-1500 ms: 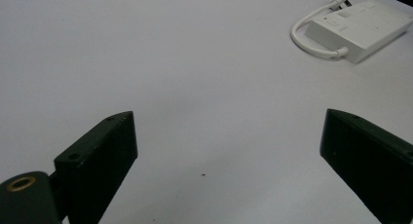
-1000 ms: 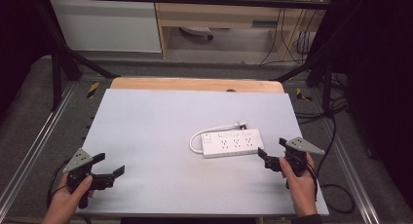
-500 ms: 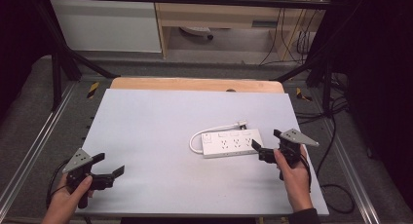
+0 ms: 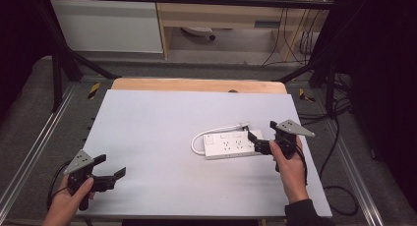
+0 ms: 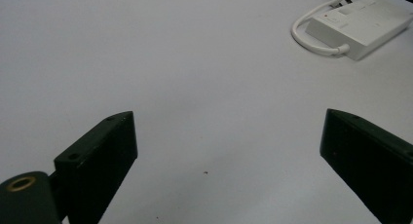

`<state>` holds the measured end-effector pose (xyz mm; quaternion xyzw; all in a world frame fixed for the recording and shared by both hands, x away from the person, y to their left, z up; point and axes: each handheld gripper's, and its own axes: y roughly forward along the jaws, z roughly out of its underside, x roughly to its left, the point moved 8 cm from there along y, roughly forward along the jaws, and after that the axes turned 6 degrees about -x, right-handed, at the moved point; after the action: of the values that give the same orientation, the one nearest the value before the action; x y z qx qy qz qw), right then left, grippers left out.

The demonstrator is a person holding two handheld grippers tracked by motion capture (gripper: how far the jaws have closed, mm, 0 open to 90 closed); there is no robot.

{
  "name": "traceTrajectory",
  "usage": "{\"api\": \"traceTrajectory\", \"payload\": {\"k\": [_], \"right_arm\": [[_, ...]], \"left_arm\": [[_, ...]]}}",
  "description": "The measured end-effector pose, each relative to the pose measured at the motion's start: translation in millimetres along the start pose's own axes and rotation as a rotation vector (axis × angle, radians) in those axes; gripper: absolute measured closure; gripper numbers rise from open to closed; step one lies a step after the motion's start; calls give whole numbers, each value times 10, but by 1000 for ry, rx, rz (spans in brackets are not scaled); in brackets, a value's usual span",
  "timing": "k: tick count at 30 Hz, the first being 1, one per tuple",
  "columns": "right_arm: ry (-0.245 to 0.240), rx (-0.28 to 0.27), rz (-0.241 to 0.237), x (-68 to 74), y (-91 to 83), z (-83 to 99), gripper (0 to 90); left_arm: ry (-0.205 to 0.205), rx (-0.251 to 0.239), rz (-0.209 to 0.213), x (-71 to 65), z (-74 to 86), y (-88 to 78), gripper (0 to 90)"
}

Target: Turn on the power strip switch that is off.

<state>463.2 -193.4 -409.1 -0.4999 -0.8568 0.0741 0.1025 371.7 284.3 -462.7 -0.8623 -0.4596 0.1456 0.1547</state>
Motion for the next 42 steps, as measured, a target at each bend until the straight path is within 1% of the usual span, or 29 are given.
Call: {"api": "traceTrajectory", "payload": {"k": [11,18,24,27,39,42], "right_arm": [[-13,8,-4,56,167,-50,37],[-12,5,-4,61,210,-68,36],[-4,2,0,56,246,-81,37],[10,0,-1,50,275,-84,40],[10,4,-2,83,367,-72,65],[16,6,-2,93,399,-72,74]], "left_arm": [[2,2,1,0,1,3,67],[2,2,2,1,2,5,67],[2,2,2,1,2,5,67],[0,3,3,0,4,7,67],[1,3,2,2,6,9,67],[1,3,2,2,5,8,67]]}}
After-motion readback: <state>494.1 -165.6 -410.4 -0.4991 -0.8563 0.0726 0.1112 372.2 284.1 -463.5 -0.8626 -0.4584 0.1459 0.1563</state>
